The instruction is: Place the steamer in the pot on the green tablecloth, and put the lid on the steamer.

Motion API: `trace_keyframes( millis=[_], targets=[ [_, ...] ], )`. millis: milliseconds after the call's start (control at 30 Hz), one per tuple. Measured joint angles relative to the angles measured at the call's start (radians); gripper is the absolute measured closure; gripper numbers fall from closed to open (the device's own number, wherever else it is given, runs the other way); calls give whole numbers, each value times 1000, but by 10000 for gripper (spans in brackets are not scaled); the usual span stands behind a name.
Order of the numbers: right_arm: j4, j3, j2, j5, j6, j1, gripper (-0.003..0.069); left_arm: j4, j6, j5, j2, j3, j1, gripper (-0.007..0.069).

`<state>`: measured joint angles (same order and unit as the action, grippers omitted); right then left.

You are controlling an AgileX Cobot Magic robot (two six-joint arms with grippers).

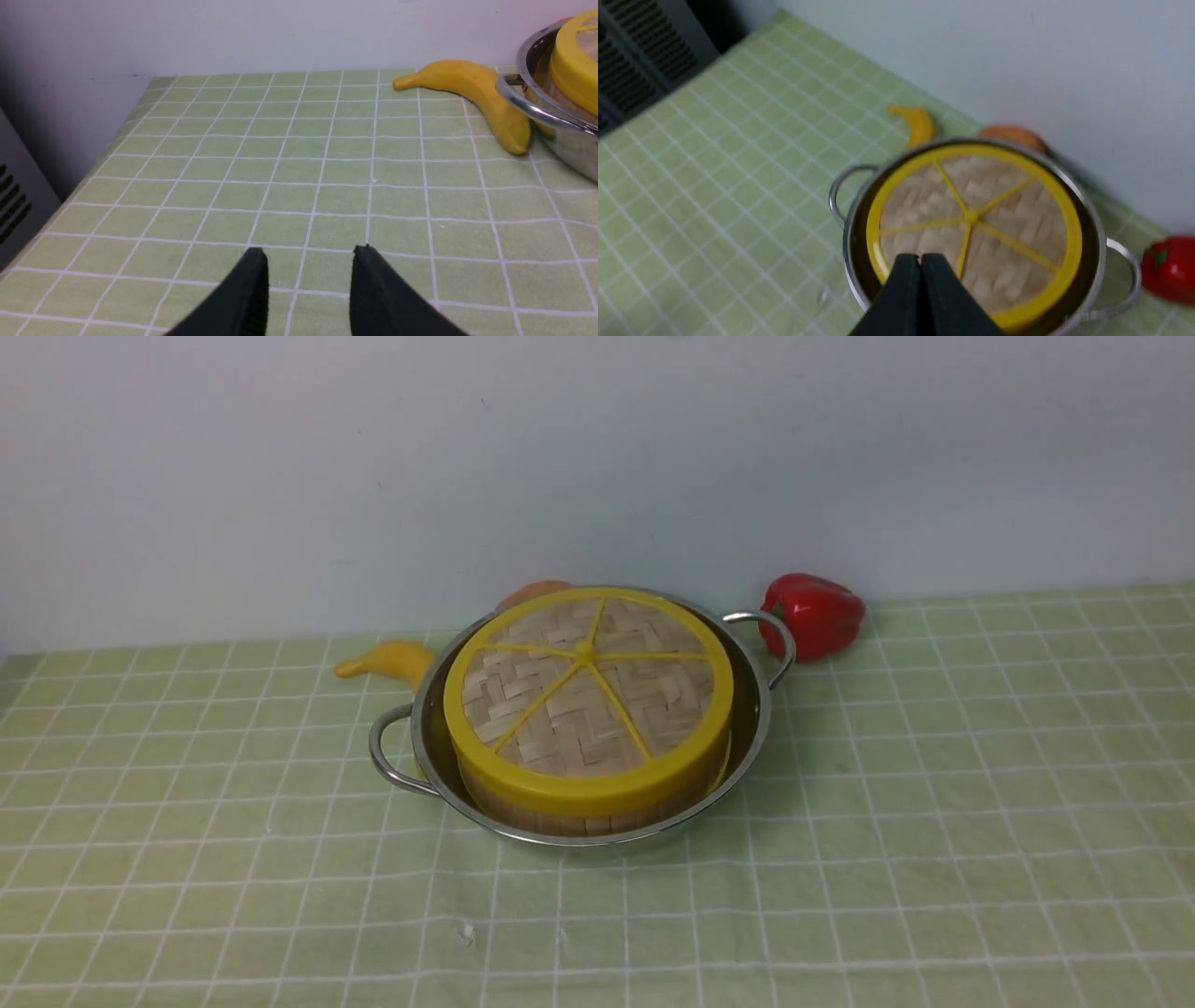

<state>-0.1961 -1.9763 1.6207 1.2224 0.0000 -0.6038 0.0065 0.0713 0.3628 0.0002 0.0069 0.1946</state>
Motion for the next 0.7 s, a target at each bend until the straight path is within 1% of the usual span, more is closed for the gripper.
trace_keyframes(
  millis=[33,67,133,167,200,233,267,300,367,400,433,467,500,533,633,700],
  targets=[
    [1,108,-46,-2,0,0,659,0,0,0,0,0,0,382],
    [7,267,-130,-6,0,0,657,0,0,0,0,0,0,382],
    [25,502,-255,-76,0,4,655,0,0,0,0,0,0,382],
    [32,596,-318,-121,0,10,654,0,0,0,0,0,0,382],
    [35,642,-343,-148,0,14,654,0,0,0,0,0,0,382],
    [38,843,-440,-280,0,46,650,0,0,0,0,0,0,382],
    [38,908,-477,-313,0,56,648,0,0,0,0,0,0,382],
    [37,972,-527,-379,0,79,646,0,0,0,0,0,0,382],
    [23,1228,-695,-592,0,175,639,0,0,0,0,0,0,382],
    [21,1265,-708,-608,0,184,638,0,0,0,0,0,0,382],
    [17,1384,-816,-721,0,250,634,0,0,0,0,0,0,382],
    [17,1462,-883,-785,0,290,631,0,0,0,0,0,0,382],
    [17,1477,-896,-797,0,299,631,0,0,0,0,0,0,382],
    [23,1575,-987,-873,-5,353,625,0,0,0,0,0,0,382],
    [57,1754,-1174,-1003,-6,460,615,0,0,0,0,0,0,382],
    [67,1828,-1257,-1035,0,500,610,0,0,0,0,0,0,382]
  ],
)
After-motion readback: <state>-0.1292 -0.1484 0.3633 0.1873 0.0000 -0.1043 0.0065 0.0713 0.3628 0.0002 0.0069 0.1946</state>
